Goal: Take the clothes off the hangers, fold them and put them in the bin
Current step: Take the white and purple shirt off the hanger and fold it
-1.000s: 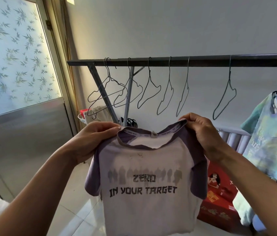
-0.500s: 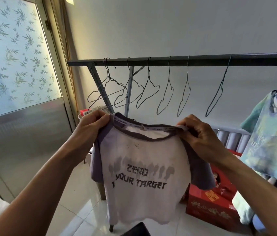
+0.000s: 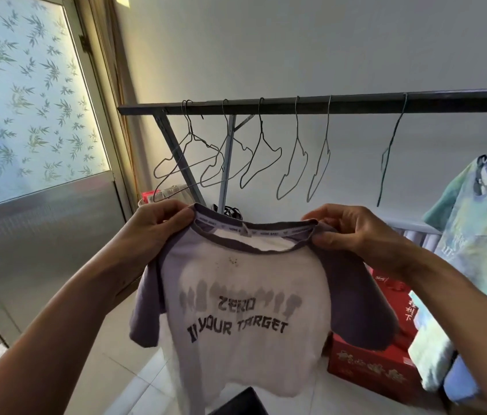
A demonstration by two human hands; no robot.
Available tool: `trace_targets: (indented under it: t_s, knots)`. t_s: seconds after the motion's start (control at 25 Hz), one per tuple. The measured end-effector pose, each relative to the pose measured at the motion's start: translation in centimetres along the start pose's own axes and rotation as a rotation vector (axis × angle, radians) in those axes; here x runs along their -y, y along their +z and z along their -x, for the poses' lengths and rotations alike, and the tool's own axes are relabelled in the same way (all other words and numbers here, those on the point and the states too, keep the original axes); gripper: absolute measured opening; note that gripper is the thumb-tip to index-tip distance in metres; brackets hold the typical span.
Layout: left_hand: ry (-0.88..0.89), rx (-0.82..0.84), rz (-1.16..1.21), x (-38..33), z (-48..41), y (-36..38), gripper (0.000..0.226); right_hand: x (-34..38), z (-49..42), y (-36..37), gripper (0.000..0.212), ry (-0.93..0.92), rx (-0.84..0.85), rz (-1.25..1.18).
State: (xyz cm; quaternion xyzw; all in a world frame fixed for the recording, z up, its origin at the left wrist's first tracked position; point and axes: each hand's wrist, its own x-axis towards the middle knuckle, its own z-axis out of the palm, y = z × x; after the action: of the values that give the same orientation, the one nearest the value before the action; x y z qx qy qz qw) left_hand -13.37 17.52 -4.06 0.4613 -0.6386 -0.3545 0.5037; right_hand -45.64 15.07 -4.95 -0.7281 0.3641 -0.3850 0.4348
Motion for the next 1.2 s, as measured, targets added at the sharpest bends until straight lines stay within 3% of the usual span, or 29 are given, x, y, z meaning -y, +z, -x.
trace_targets:
  t_s: [0.16, 0.32, 0.44, 0.92, 1.2]
  knots:
    - [-0.065, -0.051, -0.095, 0.9, -0.1, 0.6, 0.023, -0.6, -0.6, 1.2, 0.012, 0.030, -0.249, -0.037]
    - [-0.107, -0.236, -0.137, 2.2, -0.2, 2.6, 0.027, -1.5, -1.3, 3.2, 0.027, 0.146, -0.490, 0.069]
    - [-0.123, -0.320, -0.153, 2.7, 0.1, 4.4, 0.028, -1.4, -1.2, 5.0, 0.032, 0.170, -0.553, 0.083]
    - [-0.114, -0.170, 0.159, 1.0, 1.7, 12.3, 0.017, -0.3, -1.7, 9.5, 0.034, 0.096, -0.504, 0.093]
    - [-0.162, -0.027, 0.359, -0.9, 2.8, 12.4, 0.061, 0.1, -0.8, 9.3, 0.030, 0.061, -0.347, 0.082]
